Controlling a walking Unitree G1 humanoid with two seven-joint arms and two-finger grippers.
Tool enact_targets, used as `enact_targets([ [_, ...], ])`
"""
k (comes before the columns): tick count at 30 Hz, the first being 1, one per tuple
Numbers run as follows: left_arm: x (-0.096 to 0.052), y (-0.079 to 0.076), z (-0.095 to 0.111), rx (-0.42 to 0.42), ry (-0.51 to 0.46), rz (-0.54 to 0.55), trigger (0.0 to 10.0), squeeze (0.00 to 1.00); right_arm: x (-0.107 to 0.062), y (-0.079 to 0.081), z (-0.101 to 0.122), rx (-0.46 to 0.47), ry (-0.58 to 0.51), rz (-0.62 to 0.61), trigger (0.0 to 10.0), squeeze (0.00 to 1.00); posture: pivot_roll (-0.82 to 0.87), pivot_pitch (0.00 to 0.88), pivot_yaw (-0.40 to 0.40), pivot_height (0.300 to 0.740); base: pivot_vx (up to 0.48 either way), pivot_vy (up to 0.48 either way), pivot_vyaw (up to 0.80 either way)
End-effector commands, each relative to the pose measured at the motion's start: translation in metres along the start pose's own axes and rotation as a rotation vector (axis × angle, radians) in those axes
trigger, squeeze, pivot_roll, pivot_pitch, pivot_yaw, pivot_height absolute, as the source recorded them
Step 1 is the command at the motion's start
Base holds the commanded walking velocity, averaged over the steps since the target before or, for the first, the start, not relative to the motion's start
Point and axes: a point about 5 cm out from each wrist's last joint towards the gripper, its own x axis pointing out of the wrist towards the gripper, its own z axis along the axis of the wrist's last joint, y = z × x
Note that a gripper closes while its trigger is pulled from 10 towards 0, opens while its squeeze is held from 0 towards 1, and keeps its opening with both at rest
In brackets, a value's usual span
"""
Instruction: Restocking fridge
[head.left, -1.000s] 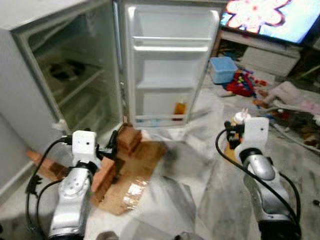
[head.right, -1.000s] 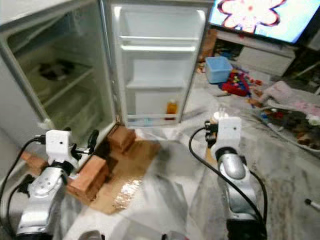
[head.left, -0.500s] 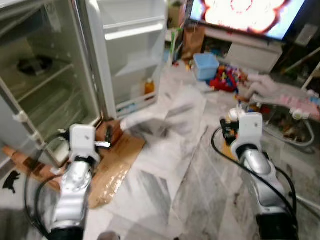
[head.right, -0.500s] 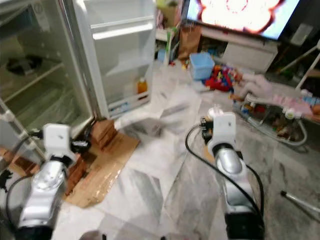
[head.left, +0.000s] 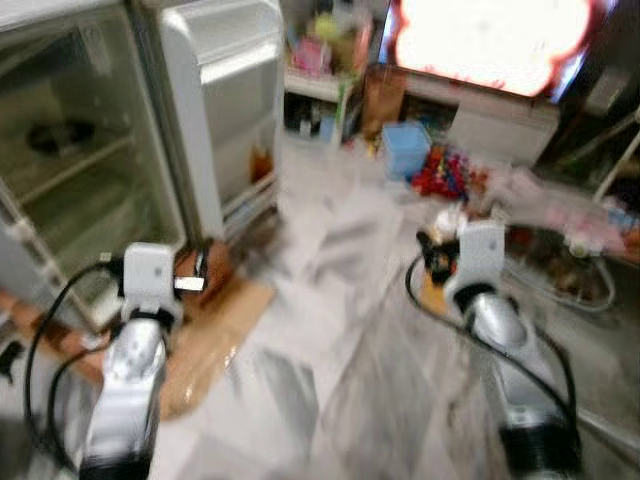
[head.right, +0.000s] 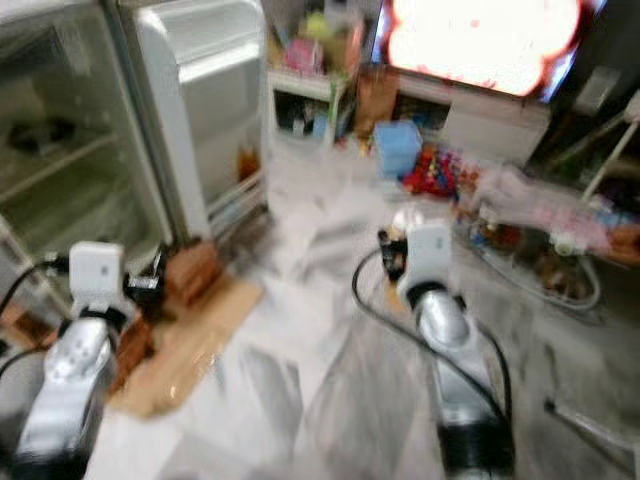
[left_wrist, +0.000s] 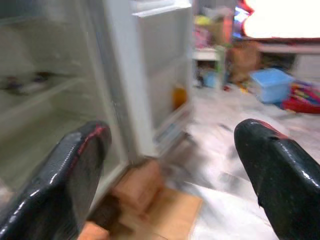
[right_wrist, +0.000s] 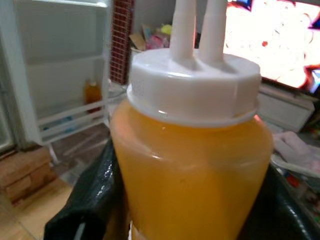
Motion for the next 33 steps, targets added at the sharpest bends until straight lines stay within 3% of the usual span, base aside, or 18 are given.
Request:
enact_targets([
  [1, 0.003, 0.003, 0.004, 0.016, -0.014, 0.006, 10.0, 0.00, 0.004, 0.004, 0.013, 0.017, -0.066, 0.027, 10.0, 0.00, 0.03, 0.000, -0.066, 0.740, 0.472, 0.000, 0.00],
  [14, 0.004, 0.001, 0.003, 0.022, -0.014, 0.020, 10.0, 0.00, 0.004, 0.012, 0.018, 0.047, -0.107, 0.078, 10.0, 0.00, 0.03, 0.000, -0.066, 0.740, 0.475, 0.000, 0.00],
  [19, 0.006, 0.001, 0.002, 0.027, -0.009, 0.035, 10.0, 0.00, 0.004, 0.015, 0.022, -0.024, -0.128, 0.108, 10.0, 0.00, 0.03, 0.000, -0.066, 0.740, 0.477, 0.000, 0.00],
  [21, 0.006, 0.001, 0.002, 0.030, -0.010, 0.043, 10.0, 0.00, 0.005, 0.016, 0.022, 0.017, -0.136, 0.122, 10.0, 0.00, 0.03, 0.000, -0.068, 0.740, 0.480, 0.000, 0.00],
  [33, 0.009, 0.002, 0.002, 0.039, -0.014, 0.072, 10.0, 0.00, 0.008, 0.019, 0.025, 0.042, -0.146, 0.150, 10.0, 0.00, 0.03, 0.000, -0.072, 0.740, 0.476, 0.000, 0.00],
])
